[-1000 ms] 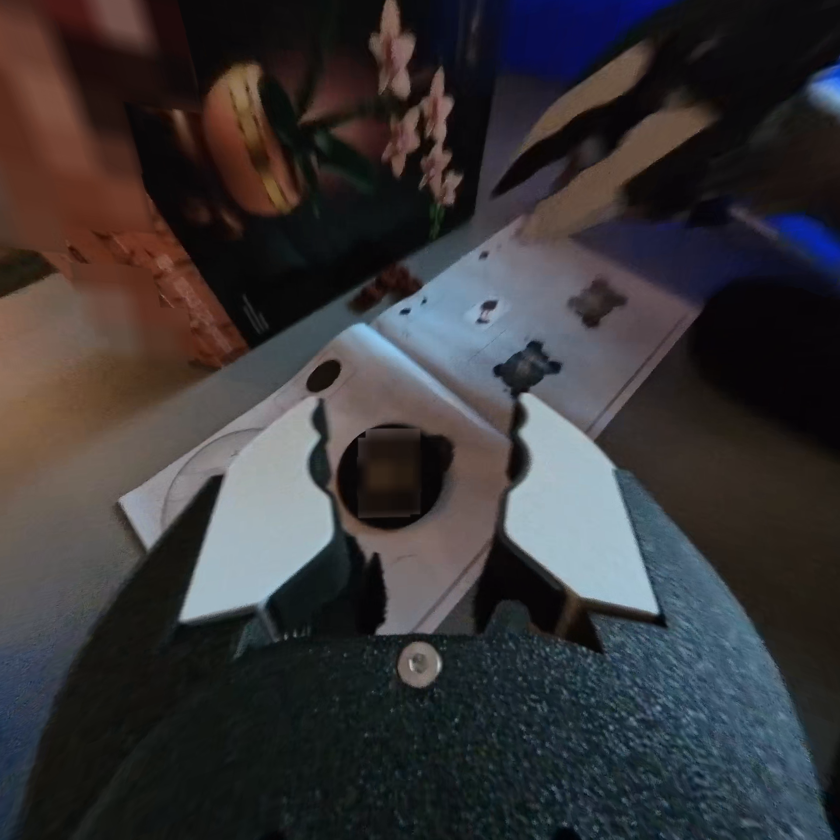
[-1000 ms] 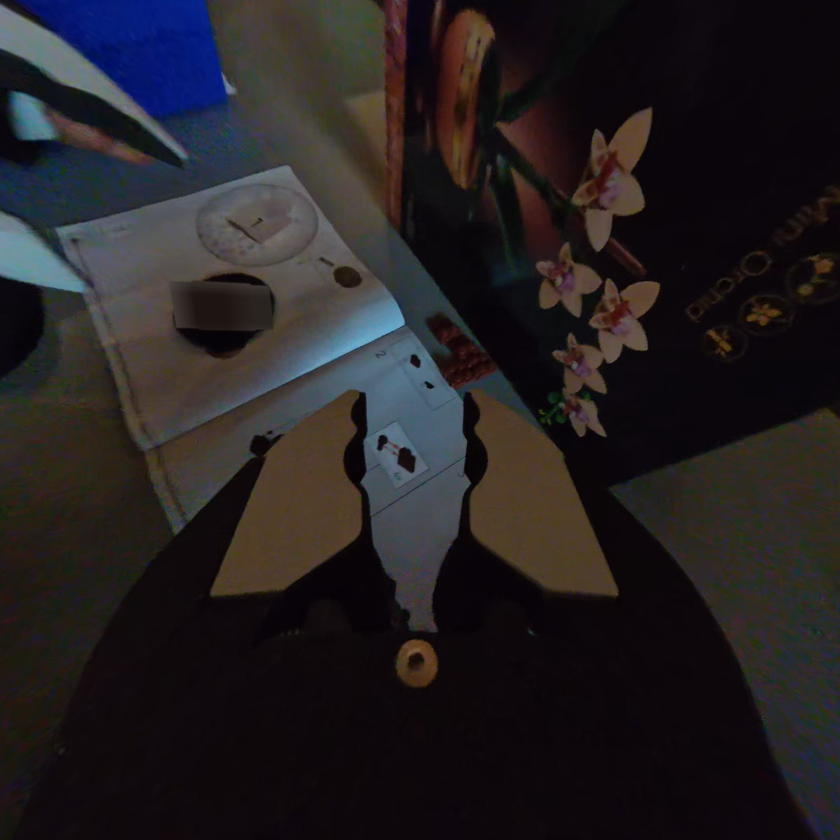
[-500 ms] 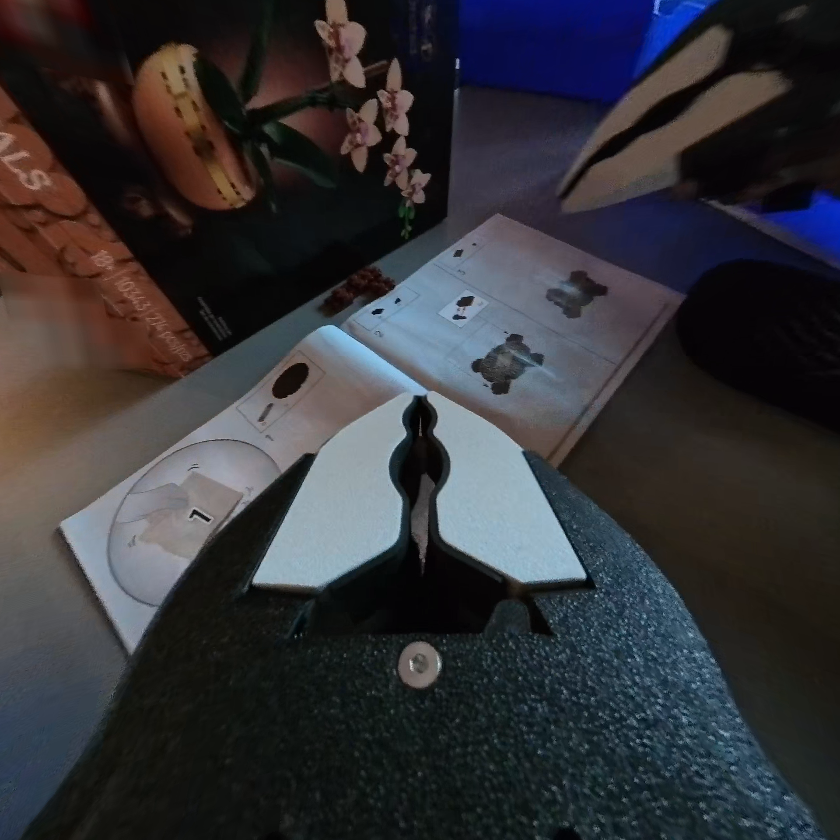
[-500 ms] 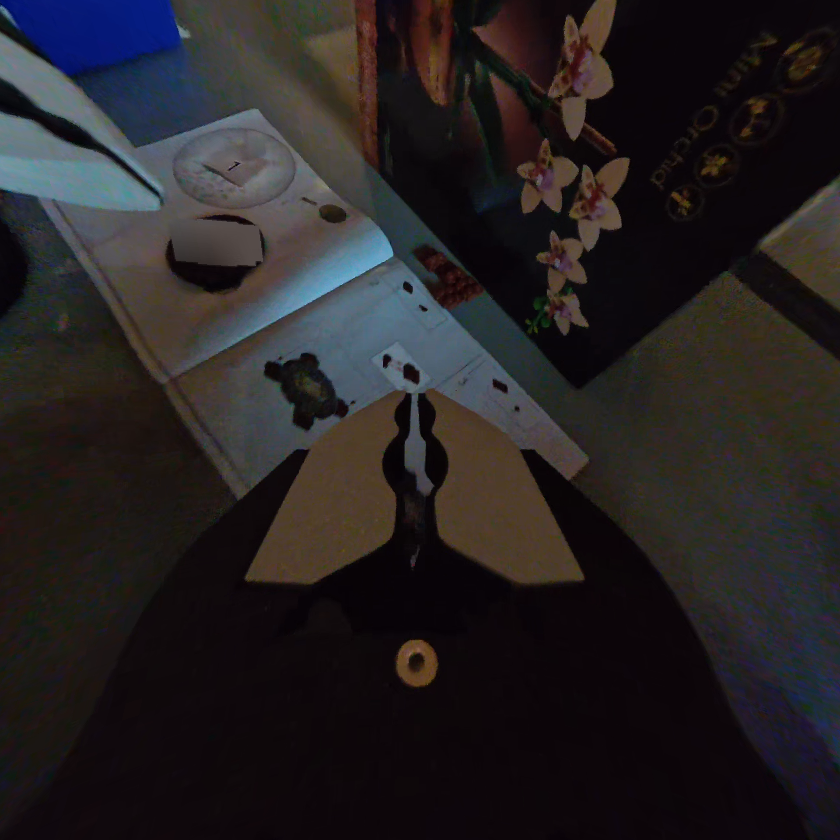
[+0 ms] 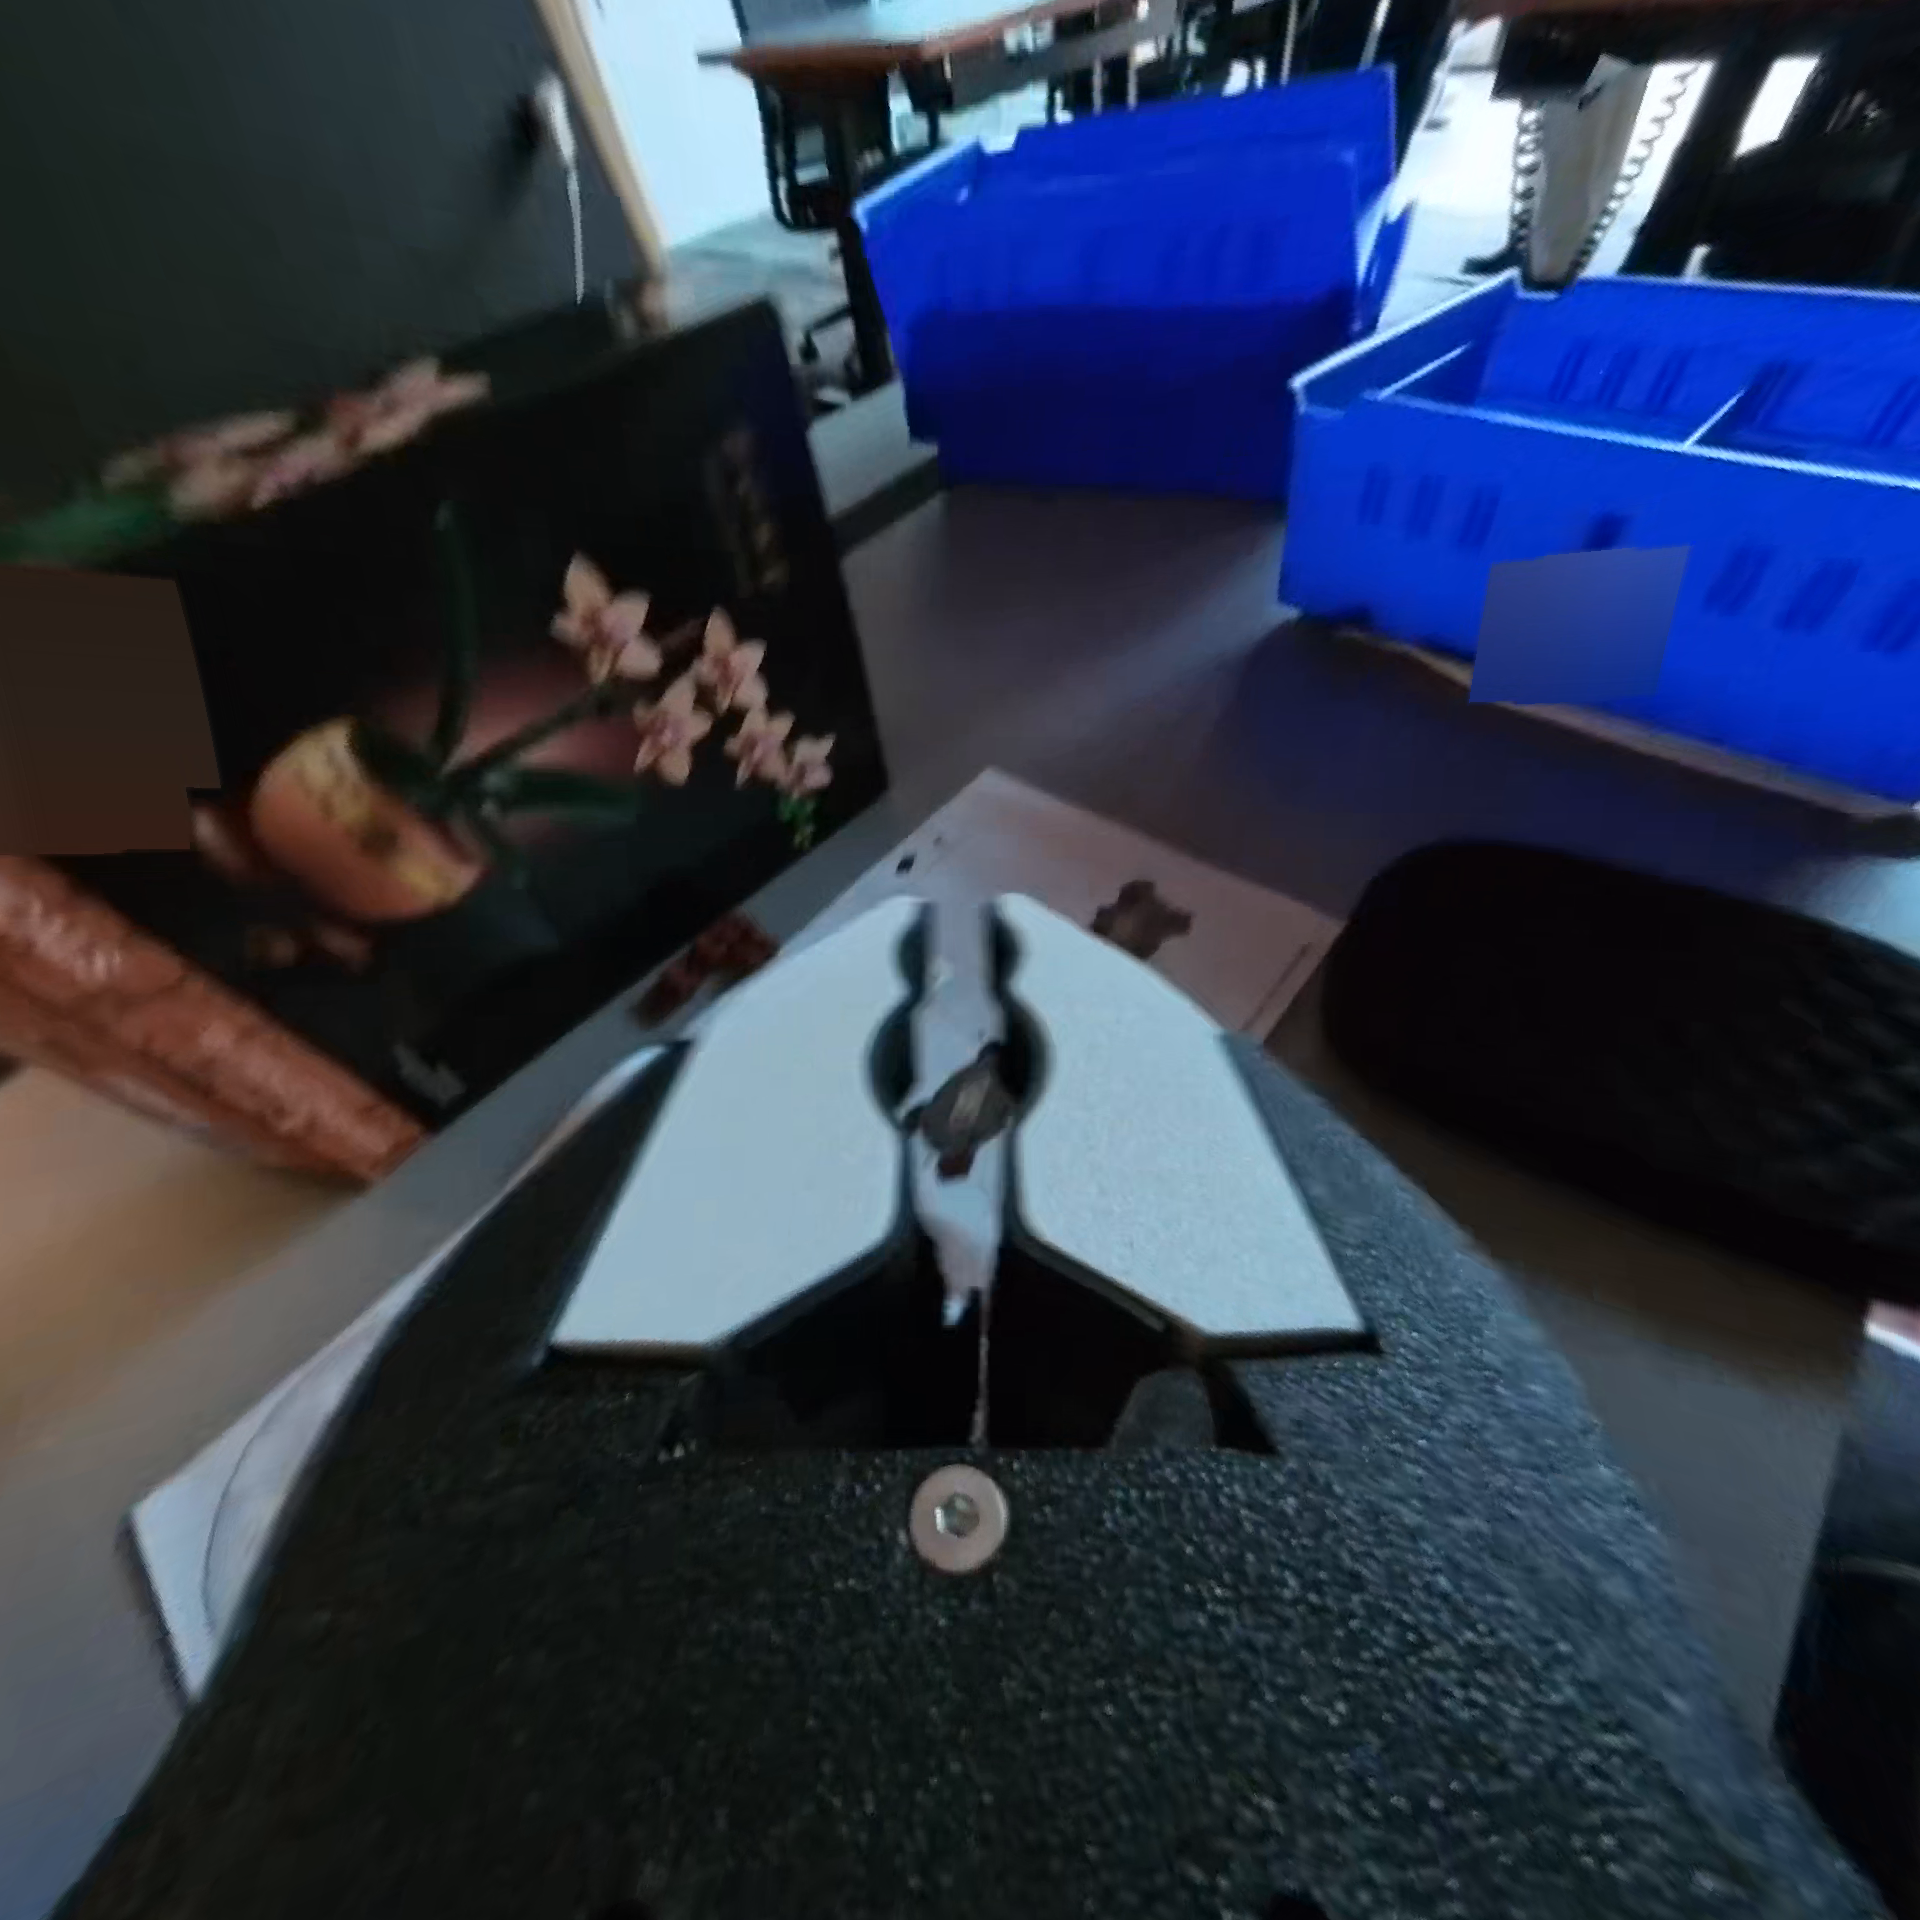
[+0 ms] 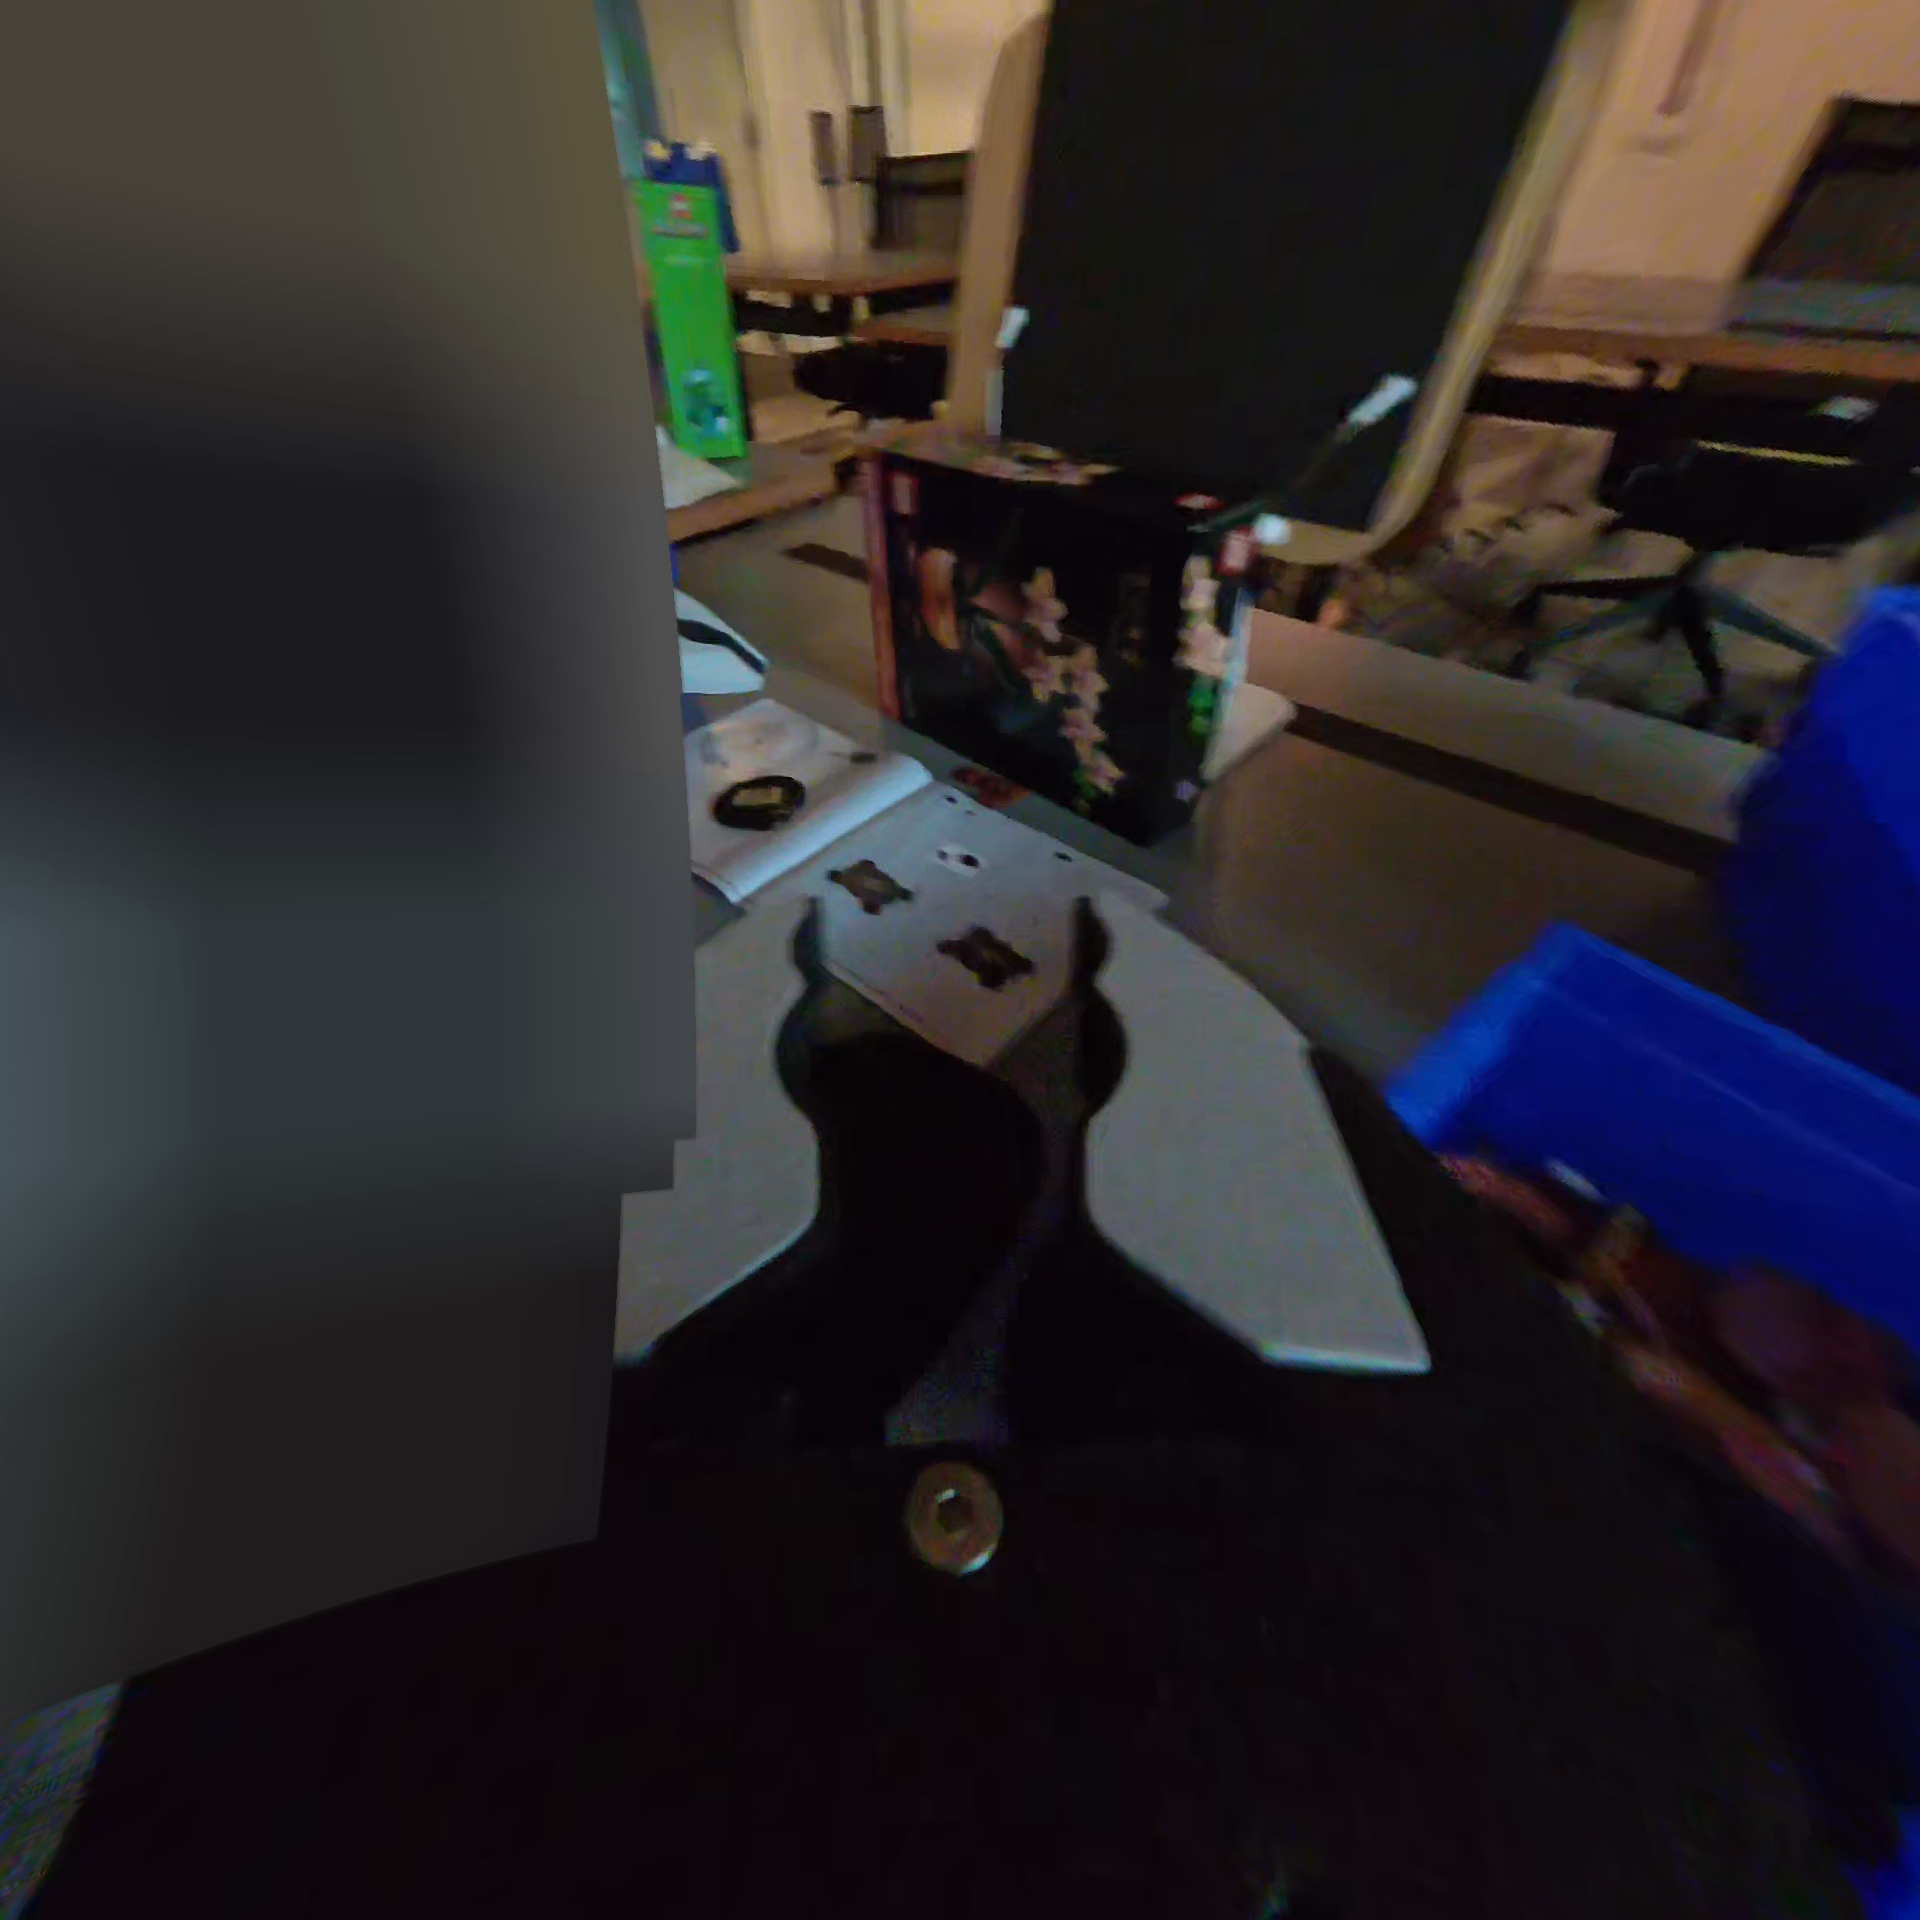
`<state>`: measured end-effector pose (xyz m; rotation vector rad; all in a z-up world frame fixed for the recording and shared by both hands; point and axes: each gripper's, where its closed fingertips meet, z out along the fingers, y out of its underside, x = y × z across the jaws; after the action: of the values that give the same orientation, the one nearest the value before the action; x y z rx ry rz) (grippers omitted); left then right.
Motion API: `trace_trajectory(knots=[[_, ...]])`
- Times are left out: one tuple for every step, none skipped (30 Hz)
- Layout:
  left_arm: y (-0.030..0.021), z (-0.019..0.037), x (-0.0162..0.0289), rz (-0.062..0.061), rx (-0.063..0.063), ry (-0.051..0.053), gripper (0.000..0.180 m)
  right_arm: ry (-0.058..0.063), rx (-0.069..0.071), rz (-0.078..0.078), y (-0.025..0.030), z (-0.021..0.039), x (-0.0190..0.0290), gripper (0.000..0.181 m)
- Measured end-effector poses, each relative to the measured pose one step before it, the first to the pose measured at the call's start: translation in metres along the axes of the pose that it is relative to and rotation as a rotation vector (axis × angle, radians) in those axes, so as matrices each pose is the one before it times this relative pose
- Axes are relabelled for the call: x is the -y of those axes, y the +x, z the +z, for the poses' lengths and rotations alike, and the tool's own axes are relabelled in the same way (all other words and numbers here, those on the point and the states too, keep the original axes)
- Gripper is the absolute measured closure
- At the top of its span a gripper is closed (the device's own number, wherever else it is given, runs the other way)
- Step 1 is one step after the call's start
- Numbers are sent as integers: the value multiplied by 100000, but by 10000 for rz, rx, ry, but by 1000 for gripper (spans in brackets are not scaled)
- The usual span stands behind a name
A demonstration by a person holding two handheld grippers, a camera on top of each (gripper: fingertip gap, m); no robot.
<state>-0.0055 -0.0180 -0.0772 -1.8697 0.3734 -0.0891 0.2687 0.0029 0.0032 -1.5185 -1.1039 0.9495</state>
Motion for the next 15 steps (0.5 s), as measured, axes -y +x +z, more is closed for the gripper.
trace_trajectory(knots=[[781, 404, 408, 143, 40, 23, 156, -98, -556, 127, 1186, -2273, -97, 139], [907, 473, 282, 118, -35, -63, 141, -116, -767, -40, 1595, -2494, -344, 129], [900, 664, 160, 83, -69, -125, 133, -147, -1022, -148, 2253, -2026, -766, 118], [989, 704, 85, 48, -125, -155, 126, -281, -1048, -105, 2537, -1660, -1181, 115], [1027, 764, 50, 1, -214, -158, 118, -379, -790, 30, 2316, -1186, -1404, 108], [468, 628, -237, -52, -198, -111, 110, -363, -499, 146, 1914, -754, -1408, 100], [1045, 756, 172, -5, -236, -54, 106, -361, -370, 198, 1585, -463, -1325, 90], [1076, 749, 224, 24, -300, 6, 106, -262, -272, 89, 1254, -243, -1107, 86], [991, 812, 195, 8, -282, -26, 103, -246, -357, -52, 1321, -140, -1108, 85], [949, 732, 161, 54, -285, -65, 99, -313, -503, -89, 1493, 171, -1248, 84], [896, 787, 148, 106, -242, -89, 98, -374, -511, -3, 1406, 275, -1282, 85], [681, 682, 185, 132, -114, -87, 96, -438, -251, 15, 950, 453, -1322, 85], [416, 590, 234, 130, 38, -55, 95, -351, 0, 93, 472, 544, -1152, 87], [335, 464, 218, 157, 27, -44, 95, -308, 109, 213, 44, 955, -963, 88], [321, 358, 179, 141, -27, -38, 96, -288, 187, 157, -35, 573, -817, 90]])
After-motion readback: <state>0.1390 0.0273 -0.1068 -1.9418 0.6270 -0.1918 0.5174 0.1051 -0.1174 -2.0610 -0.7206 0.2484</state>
